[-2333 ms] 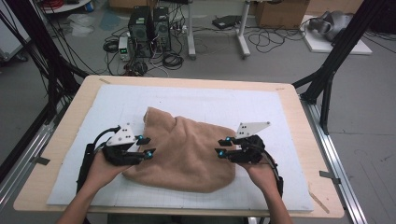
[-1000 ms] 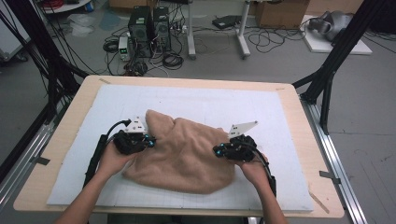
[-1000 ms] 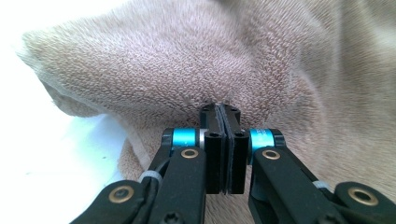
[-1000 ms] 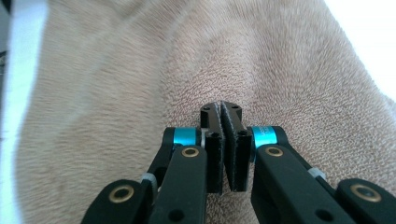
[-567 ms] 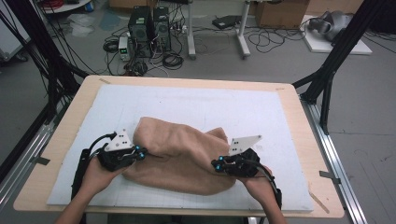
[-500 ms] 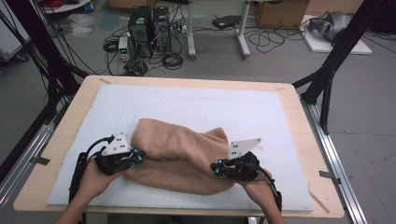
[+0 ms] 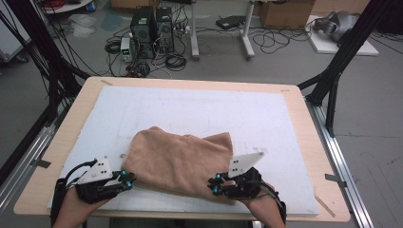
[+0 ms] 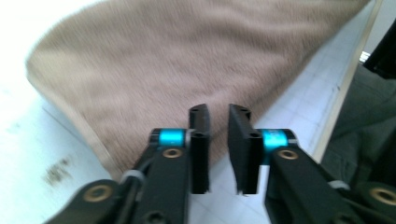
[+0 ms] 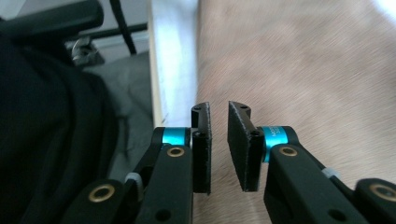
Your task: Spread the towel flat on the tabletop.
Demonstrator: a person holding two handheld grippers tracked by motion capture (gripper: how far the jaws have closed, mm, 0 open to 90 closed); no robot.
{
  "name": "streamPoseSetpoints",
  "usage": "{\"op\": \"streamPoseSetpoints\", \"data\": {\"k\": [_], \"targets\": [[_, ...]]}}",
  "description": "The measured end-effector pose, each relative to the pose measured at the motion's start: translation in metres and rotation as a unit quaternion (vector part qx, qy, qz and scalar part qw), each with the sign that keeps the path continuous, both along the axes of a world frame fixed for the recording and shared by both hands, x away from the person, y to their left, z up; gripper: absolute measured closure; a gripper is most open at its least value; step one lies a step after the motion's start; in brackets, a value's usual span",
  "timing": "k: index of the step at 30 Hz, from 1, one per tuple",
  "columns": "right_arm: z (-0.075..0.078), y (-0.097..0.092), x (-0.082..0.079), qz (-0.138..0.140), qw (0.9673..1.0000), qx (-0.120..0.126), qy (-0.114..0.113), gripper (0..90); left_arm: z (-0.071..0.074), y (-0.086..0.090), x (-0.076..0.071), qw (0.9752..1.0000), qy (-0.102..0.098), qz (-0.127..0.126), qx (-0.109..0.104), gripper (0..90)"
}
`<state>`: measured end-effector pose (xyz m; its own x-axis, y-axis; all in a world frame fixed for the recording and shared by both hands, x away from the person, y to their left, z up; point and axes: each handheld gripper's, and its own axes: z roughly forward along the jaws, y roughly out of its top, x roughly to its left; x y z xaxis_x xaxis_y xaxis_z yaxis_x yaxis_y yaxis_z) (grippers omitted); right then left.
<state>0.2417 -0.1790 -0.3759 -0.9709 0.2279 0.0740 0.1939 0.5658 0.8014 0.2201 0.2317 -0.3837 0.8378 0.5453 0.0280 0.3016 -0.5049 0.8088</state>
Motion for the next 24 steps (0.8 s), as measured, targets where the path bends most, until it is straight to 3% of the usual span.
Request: {"op": "streamPoseSetpoints", "data": {"k": [3, 4, 5, 6, 7, 8, 9, 10, 11, 13, 14, 17, 21, 22, 24], "targets": [[0.006, -0.004, 0.008, -0.016, 0.9998, 0.005, -0.006, 74.3, 0.005, -0.004, 0.009, 1.0000, -0.010, 0.000, -0.002, 71.6], [0.008, -0.007, 0.020, -0.038, 0.9992, 0.005, -0.014, 71.2, 0.008, -0.009, 0.023, 0.9998, -0.017, -0.001, -0.005, 67.2], [0.008, -0.008, 0.027, -0.047, 0.9988, 0.006, -0.011, 70.7, 0.008, -0.009, 0.023, 0.9998, -0.017, -0.001, -0.005, 65.0], [0.007, -0.010, 0.034, -0.053, 0.9985, 0.009, -0.010, 69.2, 0.009, -0.015, 0.039, 0.9998, -0.017, -0.001, -0.011, 63.1], [0.007, -0.010, 0.034, -0.053, 0.9985, 0.009, -0.010, 69.2, 0.009, -0.015, 0.039, 0.9998, -0.017, -0.001, -0.011, 61.2], [0.005, -0.013, 0.048, -0.074, 0.9972, 0.003, -0.015, 67.1, 0.010, -0.018, 0.048, 0.9998, -0.017, 0.001, -0.011, 58.7], [0.005, -0.013, 0.048, -0.074, 0.9972, 0.003, -0.015, 67.1, 0.011, -0.021, 0.056, 0.9997, -0.017, 0.005, -0.014, 58.7], [0.001, -0.015, 0.062, -0.091, 0.9956, 0.003, -0.019, 61.3, 0.012, -0.028, 0.073, 0.9997, -0.016, 0.012, -0.015, 56.2], [0.000, -0.017, 0.069, -0.103, 0.9945, 0.001, -0.019, 60.2, 0.012, -0.028, 0.073, 0.9997, -0.016, 0.012, -0.015, 54.2], [-0.004, -0.018, 0.082, -0.116, 0.9931, -0.001, -0.019, 56.2, 0.013, -0.035, 0.087, 0.9994, -0.019, 0.024, -0.015, 52.7], [-0.007, -0.018, 0.089, -0.120, 0.9926, -0.001, -0.015, 56.0, 0.013, -0.042, 0.102, 0.9994, -0.014, 0.029, -0.013, 51.8], [-0.016, -0.014, 0.104, -0.118, 0.9929, -0.005, 0.004, 53.2, 0.009, -0.047, 0.120, 0.9989, -0.004, 0.043, -0.020, 49.0], [-0.031, -0.008, 0.117, -0.120, 0.9924, -0.018, 0.021, 52.4, 0.001, -0.043, 0.134, 0.9977, 0.006, 0.063, -0.023, 42.1], [-0.033, -0.008, 0.119, -0.123, 0.9919, -0.021, 0.024, 52.4, -0.006, -0.041, 0.142, 0.9970, 0.028, 0.070, -0.018, 39.8], [-0.037, -0.009, 0.123, -0.127, 0.9913, -0.023, 0.030, 52.9, -0.013, -0.039, 0.146, 0.9964, 0.042, 0.073, -0.005, 38.9]]}}
